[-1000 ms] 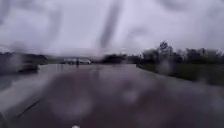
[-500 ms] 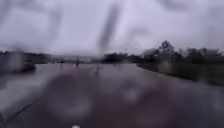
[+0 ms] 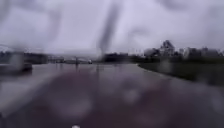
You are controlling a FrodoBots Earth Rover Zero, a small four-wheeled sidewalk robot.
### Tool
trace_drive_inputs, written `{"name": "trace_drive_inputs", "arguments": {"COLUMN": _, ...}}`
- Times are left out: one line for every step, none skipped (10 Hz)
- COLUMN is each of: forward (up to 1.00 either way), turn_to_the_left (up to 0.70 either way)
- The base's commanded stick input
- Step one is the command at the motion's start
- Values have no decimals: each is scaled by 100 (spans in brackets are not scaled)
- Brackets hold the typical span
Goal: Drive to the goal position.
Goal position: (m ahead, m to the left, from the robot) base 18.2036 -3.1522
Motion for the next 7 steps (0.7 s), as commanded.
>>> {"name": "trace_drive_inputs", "arguments": {"forward": 70, "turn_to_the_left": -35}}
{"name": "trace_drive_inputs", "arguments": {"forward": 70, "turn_to_the_left": -25}}
{"name": "trace_drive_inputs", "arguments": {"forward": 70, "turn_to_the_left": 0}}
{"name": "trace_drive_inputs", "arguments": {"forward": 70, "turn_to_the_left": 0}}
{"name": "trace_drive_inputs", "arguments": {"forward": 70, "turn_to_the_left": 0}}
{"name": "trace_drive_inputs", "arguments": {"forward": 70, "turn_to_the_left": 0}}
{"name": "trace_drive_inputs", "arguments": {"forward": 70, "turn_to_the_left": 0}}
